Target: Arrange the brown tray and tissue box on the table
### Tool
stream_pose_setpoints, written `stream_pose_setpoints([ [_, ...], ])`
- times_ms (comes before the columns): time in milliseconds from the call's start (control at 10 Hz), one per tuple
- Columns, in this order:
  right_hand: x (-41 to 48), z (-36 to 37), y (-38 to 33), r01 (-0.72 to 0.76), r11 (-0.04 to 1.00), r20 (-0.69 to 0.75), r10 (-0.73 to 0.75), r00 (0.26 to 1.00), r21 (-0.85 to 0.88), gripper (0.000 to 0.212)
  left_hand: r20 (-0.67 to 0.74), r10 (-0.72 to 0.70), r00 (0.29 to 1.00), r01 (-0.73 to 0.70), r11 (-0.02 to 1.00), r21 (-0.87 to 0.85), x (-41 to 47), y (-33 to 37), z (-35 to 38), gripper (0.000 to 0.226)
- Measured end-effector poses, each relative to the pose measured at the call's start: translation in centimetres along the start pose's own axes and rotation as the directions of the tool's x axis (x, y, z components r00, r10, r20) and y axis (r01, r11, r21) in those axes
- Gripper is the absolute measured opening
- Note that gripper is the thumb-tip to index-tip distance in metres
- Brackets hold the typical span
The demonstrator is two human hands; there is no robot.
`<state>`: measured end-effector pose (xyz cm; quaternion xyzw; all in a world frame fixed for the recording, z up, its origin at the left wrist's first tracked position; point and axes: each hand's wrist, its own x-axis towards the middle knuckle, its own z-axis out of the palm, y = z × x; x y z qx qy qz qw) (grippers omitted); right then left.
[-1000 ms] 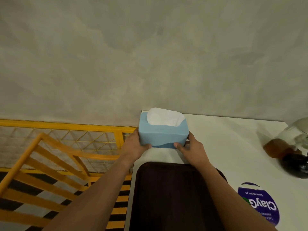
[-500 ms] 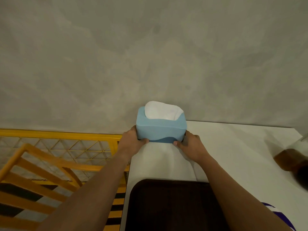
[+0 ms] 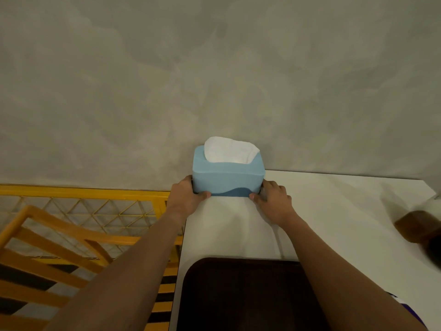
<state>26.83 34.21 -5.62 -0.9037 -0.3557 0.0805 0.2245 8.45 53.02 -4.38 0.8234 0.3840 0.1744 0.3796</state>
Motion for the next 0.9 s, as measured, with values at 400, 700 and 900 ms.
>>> stream_pose_setpoints([
  [400,0.0,0.3,0.1,0.013,1.0,-0.031,-0.013,0.999,-0.009,0.051,0.008,-0.021,1.0,0.021,1.0,-0.009,0.0,0.5,-0.2,0.062],
  [700,-0.3,0.5,0.1,0.019,0.999,-0.057,-0.021,0.998,-0.026,0.048,0.009,-0.053,0.999,0.053,0.998,-0.027,-0.1,0.2,0.1,0.061],
  [900,-0.1,-1.4,-0.8,0.036,0.999,0.046,-0.035,0.998,-0.018,0.055,0.12,-0.046,0.992,0.051,0.998,-0.039,-0.5,0.8,-1.0,0.105],
])
